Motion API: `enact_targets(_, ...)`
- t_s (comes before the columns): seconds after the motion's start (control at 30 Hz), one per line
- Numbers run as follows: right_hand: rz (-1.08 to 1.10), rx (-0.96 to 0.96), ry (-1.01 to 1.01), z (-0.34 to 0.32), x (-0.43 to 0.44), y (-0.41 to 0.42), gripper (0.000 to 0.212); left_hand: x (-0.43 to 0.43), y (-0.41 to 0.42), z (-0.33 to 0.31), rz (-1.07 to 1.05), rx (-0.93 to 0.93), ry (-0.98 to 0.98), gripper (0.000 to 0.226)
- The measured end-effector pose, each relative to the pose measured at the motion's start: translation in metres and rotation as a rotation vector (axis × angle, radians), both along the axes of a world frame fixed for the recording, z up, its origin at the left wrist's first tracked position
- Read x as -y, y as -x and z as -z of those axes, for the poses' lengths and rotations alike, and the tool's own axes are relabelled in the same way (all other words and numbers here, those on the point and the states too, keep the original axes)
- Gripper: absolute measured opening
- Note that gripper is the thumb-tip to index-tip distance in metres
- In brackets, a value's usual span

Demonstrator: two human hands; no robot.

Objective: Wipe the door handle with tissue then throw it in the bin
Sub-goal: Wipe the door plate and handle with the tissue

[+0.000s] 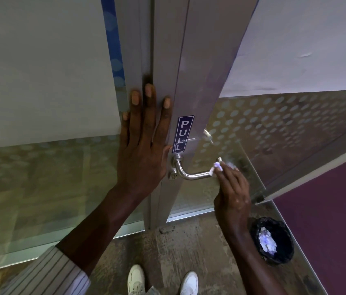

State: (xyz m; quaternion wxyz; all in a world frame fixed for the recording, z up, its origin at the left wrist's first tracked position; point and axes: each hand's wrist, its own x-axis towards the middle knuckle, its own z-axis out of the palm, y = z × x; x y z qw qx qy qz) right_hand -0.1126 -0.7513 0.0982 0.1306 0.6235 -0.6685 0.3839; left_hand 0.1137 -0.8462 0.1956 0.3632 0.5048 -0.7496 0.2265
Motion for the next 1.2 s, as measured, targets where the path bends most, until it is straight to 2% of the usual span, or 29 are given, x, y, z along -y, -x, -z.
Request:
enact_targets(0.07, 0.036, 0.185, 0.023, -0.004, 0.008, 0.002, 0.051, -0.001, 0.001, 0.0, 0.002, 0.005, -0.006, 0.117)
enact_targets(0.17, 0.176, 0.687, -0.022, -0.01, 0.025, 0.001, 0.034, -0.001, 0.001, 0.0, -0.003, 0.008, -0.009, 0.116)
enact_targets(0.27, 0.07, 1.203, -0.012, -0.009, 0.038, -0.004, 0.025, 0.0, 0.001, 0.001, 0.003, 0.001, -0.003, 0.118)
enact_targets(0.47, -0.006, 1.853, 0.054, -0.014, 0.039, -0.03, 0.031, 0.001, 0.0, 0.001, -0.007, 0.014, 0.011, 0.121)
enact_targets(0.57, -0.082, 2.074, 0.042, -0.017, 0.035, -0.045, 0.039, 0.0, 0.0, 0.002, -0.017, 0.029, 0.023, 0.118)
enact_targets(0.67, -0.115, 2.147, 0.057, -0.017, 0.029, -0.069, 0.036, 0.001, -0.001, 0.001, -0.009, 0.026, 0.032, 0.116)
enact_targets(0.97, -0.029, 2.132, -0.03, -0.014, 0.019, -0.086, 0.022, 0.002, -0.001, 0.001, -0.01, 0.031, 0.039, 0.118)
enact_targets(1.2, 0.06, 2.11, -0.105, -0.022, 0.006, -0.077, 0.032, 0.003, -0.001, 0.003, 0.005, 0.021, 0.055, 0.111)
